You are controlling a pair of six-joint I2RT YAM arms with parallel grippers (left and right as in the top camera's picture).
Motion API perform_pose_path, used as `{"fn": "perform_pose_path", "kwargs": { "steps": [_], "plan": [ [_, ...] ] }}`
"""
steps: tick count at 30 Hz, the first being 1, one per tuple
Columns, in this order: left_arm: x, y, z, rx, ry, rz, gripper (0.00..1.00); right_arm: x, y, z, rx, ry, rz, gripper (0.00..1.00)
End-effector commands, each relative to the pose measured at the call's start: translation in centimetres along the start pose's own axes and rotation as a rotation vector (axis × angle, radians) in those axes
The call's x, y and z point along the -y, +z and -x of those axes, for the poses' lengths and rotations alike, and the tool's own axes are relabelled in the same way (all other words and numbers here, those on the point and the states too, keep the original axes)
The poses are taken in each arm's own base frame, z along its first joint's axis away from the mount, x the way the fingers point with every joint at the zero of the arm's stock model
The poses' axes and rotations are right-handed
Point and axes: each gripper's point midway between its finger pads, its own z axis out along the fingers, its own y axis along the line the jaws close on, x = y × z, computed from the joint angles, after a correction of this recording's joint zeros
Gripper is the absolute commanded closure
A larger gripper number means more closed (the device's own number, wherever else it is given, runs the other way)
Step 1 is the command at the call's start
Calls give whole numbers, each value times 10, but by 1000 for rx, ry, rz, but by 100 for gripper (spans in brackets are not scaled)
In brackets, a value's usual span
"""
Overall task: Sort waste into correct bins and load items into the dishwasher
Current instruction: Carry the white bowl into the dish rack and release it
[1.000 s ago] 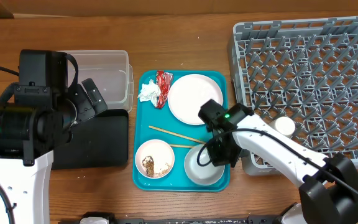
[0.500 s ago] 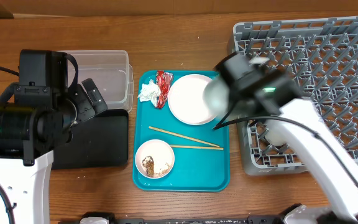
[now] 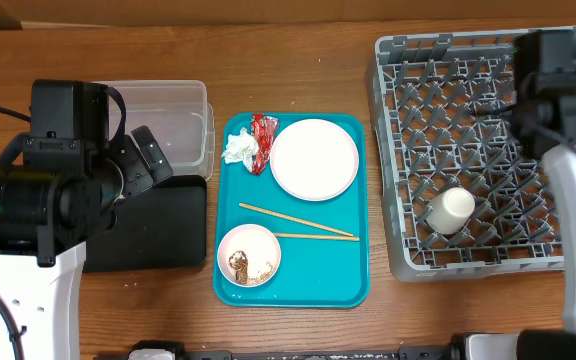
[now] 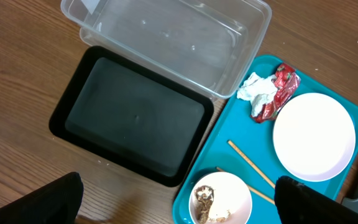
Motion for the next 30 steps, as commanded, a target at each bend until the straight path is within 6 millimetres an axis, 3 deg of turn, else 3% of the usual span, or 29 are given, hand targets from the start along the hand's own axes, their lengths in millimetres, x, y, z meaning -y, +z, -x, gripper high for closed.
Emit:
{"fn": "perform_pose_path", "kwargs": {
  "steps": [1,13,22,30],
  "plan": [
    [-2,0,3,11,-14,12,0,8,22,9,9,48,-75,96],
    [-2,0,3,11,-13,12,0,-19,88,-8,79,-84,-274,96],
    [-2,0,3,11,-14,12,0,-35,99,-24,48,-107,-254,96],
    [-2,0,3,11,-14,12,0,-46,116,-55,-4,-214,-291,96]
  ]
}}
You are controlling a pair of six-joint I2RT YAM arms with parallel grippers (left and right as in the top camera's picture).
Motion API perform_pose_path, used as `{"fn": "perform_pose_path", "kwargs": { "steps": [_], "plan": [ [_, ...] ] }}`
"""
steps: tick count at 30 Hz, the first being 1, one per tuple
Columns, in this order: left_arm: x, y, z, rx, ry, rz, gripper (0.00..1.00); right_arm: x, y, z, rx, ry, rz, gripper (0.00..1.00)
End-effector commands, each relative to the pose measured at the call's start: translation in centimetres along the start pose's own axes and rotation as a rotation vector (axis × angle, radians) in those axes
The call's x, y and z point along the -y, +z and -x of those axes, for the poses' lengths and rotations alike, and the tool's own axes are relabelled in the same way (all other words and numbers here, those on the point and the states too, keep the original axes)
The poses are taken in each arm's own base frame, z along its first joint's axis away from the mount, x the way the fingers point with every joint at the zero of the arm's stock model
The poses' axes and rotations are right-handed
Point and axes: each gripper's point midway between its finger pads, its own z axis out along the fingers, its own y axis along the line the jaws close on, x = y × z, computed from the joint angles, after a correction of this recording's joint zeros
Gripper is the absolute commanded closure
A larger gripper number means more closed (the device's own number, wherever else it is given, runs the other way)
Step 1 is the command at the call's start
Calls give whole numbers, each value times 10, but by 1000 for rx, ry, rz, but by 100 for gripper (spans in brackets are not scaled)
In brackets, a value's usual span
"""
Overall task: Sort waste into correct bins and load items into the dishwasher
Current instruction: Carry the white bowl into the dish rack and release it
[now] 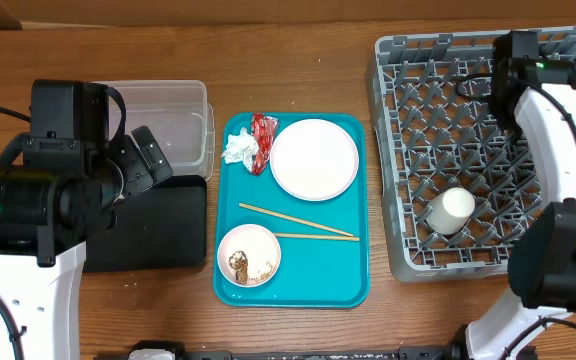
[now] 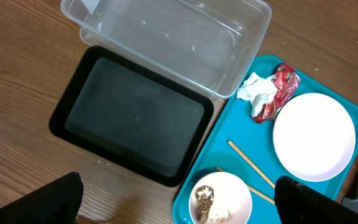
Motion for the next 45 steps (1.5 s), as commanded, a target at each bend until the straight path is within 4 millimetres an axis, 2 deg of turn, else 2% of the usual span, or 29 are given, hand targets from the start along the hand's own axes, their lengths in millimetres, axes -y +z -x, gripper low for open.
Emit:
{"fn": "perform_pose_path", "kwargs": {
  "steps": [1,7,16,19,23,28,29,30,31,36,40,42,45],
  "plan": [
    [-2,0,3,11,-14,12,0,-11,10,-16,0,-62,-43,96],
    [-2,0,3,10,-14,12,0,-24,10,-26,-2,-95,-36,96],
    [-2,0,3,10,-14,12,0,-42,-17,-40,24,-161,17,96],
    [-2,0,3,11,-14,12,0,-43,-18,-39,34,-160,16,96],
    [-2,0,3,10,-14,12,0,-36,-18,-29,89,-163,-26,96],
    [-2,0,3,10,-14,12,0,-37,-21,-47,9,-213,0,96],
    [-2,0,3,11,-14,12,0,-37,-24,-48,15,-224,-1,94],
    [-2,0,3,10,-14,12,0,-37,-27,-48,21,-231,2,83],
    [-2,0,3,11,-14,12,0,-39,-31,-48,28,-233,10,79],
    [-2,0,3,10,-14,12,0,-44,-61,-46,61,-255,66,74],
    [-2,0,3,10,-14,12,0,-44,-88,-44,92,-267,116,44],
    [-2,0,3,10,-14,12,0,-44,-103,-44,110,-271,147,37],
    [-2,0,3,10,-14,12,0,-45,-122,-46,122,-276,198,36]
  ]
}}
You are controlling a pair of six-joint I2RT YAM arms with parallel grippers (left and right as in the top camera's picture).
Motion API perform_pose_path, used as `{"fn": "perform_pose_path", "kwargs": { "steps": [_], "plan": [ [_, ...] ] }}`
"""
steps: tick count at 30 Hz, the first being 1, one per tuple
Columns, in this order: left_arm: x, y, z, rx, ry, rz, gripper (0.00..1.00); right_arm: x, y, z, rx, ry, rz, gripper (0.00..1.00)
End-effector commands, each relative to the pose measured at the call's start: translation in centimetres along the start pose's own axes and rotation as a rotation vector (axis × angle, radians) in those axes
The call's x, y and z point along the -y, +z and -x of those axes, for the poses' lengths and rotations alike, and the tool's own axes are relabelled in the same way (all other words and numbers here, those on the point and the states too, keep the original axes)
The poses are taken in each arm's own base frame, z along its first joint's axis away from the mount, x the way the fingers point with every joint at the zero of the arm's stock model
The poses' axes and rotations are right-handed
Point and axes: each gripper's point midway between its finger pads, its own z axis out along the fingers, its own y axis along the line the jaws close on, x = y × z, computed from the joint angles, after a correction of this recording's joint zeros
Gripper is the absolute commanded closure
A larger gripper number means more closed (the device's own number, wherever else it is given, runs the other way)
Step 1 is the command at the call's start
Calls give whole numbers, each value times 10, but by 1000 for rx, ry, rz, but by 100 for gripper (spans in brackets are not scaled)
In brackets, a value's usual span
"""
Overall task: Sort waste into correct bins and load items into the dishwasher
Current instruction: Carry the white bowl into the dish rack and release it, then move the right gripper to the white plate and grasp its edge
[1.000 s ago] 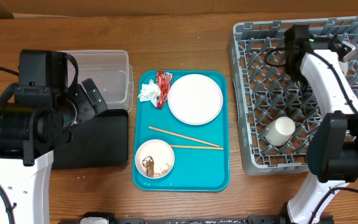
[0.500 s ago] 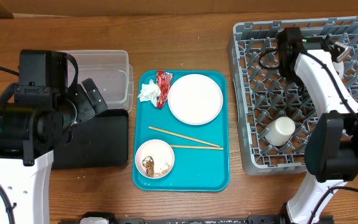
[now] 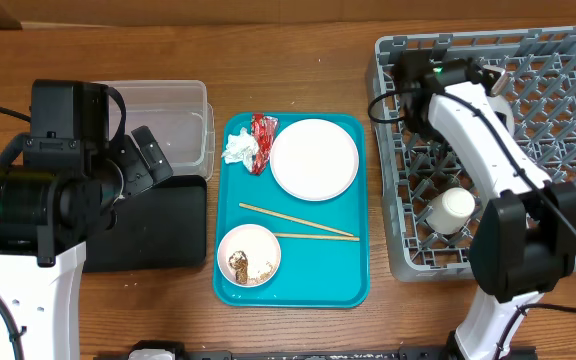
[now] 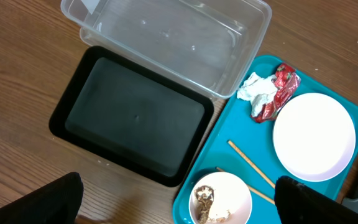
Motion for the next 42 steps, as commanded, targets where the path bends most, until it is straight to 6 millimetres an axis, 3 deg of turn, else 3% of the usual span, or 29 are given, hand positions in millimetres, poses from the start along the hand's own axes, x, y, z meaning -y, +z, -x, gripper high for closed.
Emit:
{"fn": "perform_pose_path", "kwargs": {
  "steps": [1,3,6,10,12,14,21,29,42],
  "plan": [
    [-2,0,3,11,-14,12,0,9,-37,18,60,65,91,36],
    [-2,0,3,11,-14,12,0,-5,-50,10,44,9,161,36],
    [-2,0,3,10,-14,12,0,-45,-76,-14,-23,-159,357,39],
    [-2,0,3,10,-14,12,0,-110,-141,-70,-163,-488,822,42],
    [-2,0,3,10,-14,12,0,-121,-167,-92,-220,-566,965,43],
    [-2,0,3,10,-14,12,0,-125,-178,-106,-262,-581,1008,43],
    [-2,0,3,10,-13,12,0,-127,-154,-132,-464,-305,880,47],
    [-2,0,3,11,-14,12,0,-132,-124,-195,-690,-154,777,57],
    [-2,0,3,11,-14,12,0,-153,-126,-186,-642,-104,853,59]
  ]
}}
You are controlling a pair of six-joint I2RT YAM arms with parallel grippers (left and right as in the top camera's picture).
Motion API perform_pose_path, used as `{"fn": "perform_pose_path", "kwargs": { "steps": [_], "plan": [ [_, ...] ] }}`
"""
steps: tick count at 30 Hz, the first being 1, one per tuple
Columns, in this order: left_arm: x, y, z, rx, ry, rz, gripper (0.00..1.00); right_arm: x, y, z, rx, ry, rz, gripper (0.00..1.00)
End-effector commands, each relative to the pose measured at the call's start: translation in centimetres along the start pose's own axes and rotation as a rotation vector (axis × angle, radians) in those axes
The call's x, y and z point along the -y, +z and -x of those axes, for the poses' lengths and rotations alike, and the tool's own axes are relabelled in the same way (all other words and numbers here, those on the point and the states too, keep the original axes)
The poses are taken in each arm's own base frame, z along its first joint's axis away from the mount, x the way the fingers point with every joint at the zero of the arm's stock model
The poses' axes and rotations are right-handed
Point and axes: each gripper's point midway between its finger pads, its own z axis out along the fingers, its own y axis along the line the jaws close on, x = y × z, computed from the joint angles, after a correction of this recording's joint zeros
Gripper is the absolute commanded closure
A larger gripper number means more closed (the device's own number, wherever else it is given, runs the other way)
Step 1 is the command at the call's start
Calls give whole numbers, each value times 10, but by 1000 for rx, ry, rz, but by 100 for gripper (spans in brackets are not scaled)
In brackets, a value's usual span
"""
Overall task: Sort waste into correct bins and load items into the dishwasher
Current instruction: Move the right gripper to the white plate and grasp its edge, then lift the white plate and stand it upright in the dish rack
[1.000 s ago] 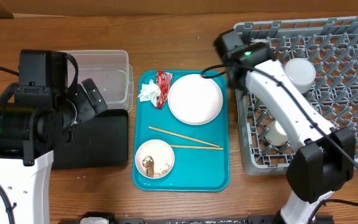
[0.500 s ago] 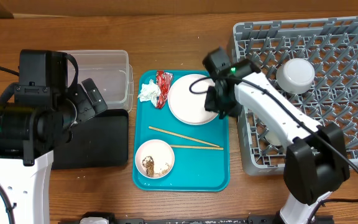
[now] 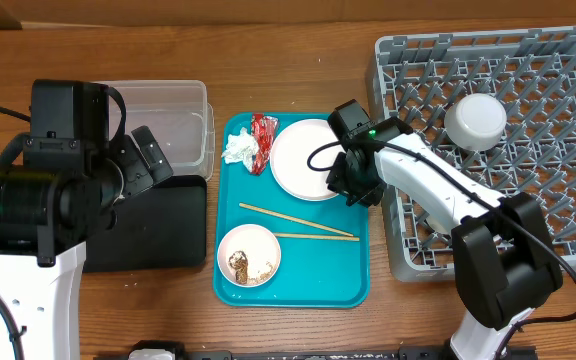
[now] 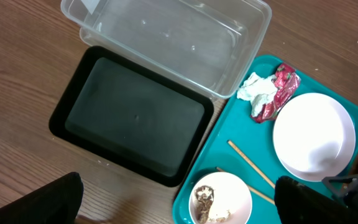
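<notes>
On the teal tray (image 3: 353, 285) lie a white plate (image 3: 308, 158), a crumpled tissue (image 3: 238, 148), a red wrapper (image 3: 264, 130), two chopsticks (image 3: 298, 222) and a small bowl with food scraps (image 3: 249, 254). My right gripper (image 3: 355, 187) hovers at the plate's right rim; its jaws are too dark to read. It also shows at the lower right of the left wrist view (image 4: 353, 186). My left gripper (image 4: 179, 186) hangs open and empty high above the black bin (image 4: 135, 118) and the clear bin (image 4: 173, 43). A white cup (image 3: 476, 120) sits in the grey dish rack (image 3: 393, 250).
The clear bin (image 3: 168, 125) and black bin (image 3: 158, 230) stand left of the tray, touching each other. The dish rack stands close against the tray's right side. My right arm (image 3: 438, 185) stretches across the rack's left part. Bare wood lies along the front edge.
My right gripper has moved from the rack's upper left corner to the plate's right rim on the tray. The white cup shows higher in the rack than before. The left arm stays put.
My right gripper stood at the rack's far right, then at its upper right, then at its upper left corner, and now over the tray beside the plate. The cup sat low in the rack throughout and now shows near its top. The left gripper never moved.
</notes>
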Motion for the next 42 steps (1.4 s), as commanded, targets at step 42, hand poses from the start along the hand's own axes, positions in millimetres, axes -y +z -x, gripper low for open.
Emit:
{"fn": "perform_pose_path", "kwargs": {
  "steps": [42],
  "plan": [
    [-2,0,3,11,-14,12,0,48,-230,131,902,7,-183,96]
  ]
}}
